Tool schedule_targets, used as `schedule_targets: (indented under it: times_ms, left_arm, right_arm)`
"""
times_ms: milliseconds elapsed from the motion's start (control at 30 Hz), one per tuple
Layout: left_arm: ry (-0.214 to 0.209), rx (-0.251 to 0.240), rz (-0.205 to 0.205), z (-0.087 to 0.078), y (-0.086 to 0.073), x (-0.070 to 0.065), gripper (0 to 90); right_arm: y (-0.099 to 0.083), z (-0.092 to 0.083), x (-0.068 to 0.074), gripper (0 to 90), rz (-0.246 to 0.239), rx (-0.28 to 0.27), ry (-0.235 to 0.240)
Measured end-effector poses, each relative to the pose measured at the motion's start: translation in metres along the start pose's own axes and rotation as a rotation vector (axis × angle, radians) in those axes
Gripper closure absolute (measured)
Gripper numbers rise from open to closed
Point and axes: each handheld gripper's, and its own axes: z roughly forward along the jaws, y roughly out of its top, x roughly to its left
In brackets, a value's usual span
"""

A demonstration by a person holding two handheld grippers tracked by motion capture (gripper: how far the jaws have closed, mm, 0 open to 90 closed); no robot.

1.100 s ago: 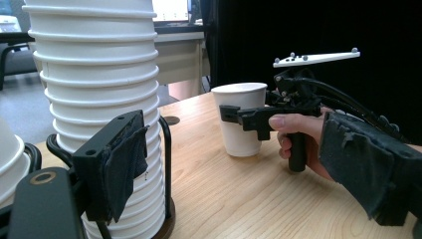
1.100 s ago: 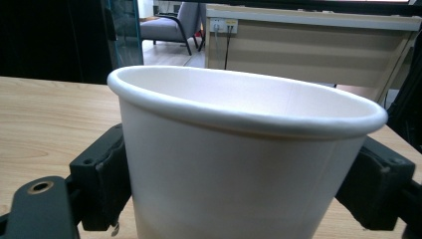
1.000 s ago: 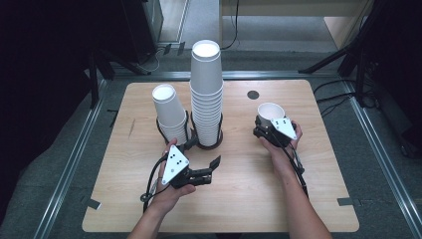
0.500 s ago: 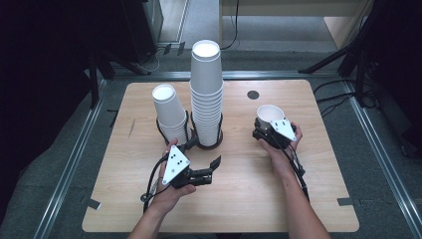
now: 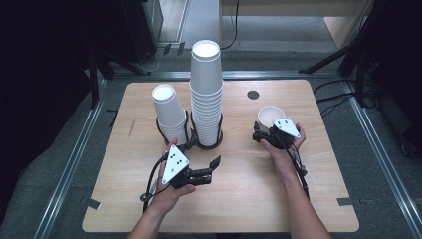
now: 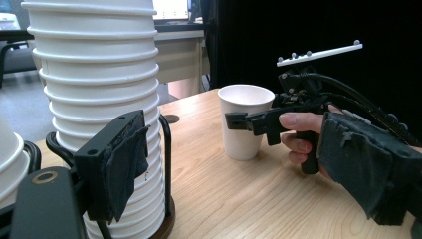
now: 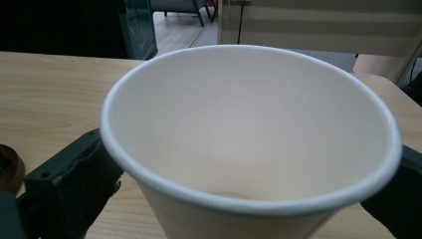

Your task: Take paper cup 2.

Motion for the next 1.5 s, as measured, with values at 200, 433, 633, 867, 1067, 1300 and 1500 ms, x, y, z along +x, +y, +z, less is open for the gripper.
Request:
schedule_targets:
  times_ms: [200,433,633,867,1067,1300,1500]
  left_arm:
    - [-0.006,0.018,-0.016,0.001,0.0,0.001,12.0]
    - [-0.007,0.038,-0.035,0.0,0.005,0.004,7.1]
    - [0.019,0.037,-0.045,0.002,0.011,0.009,1.6]
    - [0.058,0.015,-0.075,0.006,0.02,0.018,0.1]
    - [0.081,0.024,-0.085,0.013,0.024,0.023,0.0]
    - [0.105,0.037,-0.085,0.021,0.028,0.03,0.0]
    - [0.152,0.024,-0.097,0.03,0.032,0.033,0.0]
  right_arm:
    - [0.002,-0.007,0.001,0.0,-0.053,0.012,0.006]
    - [0.008,-0.028,-0.004,0.0,-0.066,-0.002,0.064]
    - [0.016,-0.046,-0.01,0.0,-0.072,-0.03,0.095]
    - [0.035,-0.068,-0.015,0.0,-0.081,-0.076,0.132]
    - [0.066,-0.087,-0.01,0.0,-0.069,-0.102,0.167]
    - [0.105,-0.104,0.004,0.0,-0.04,-0.145,0.207]
    - [0.129,-0.108,0.024,0.0,-0.037,-0.162,0.239]
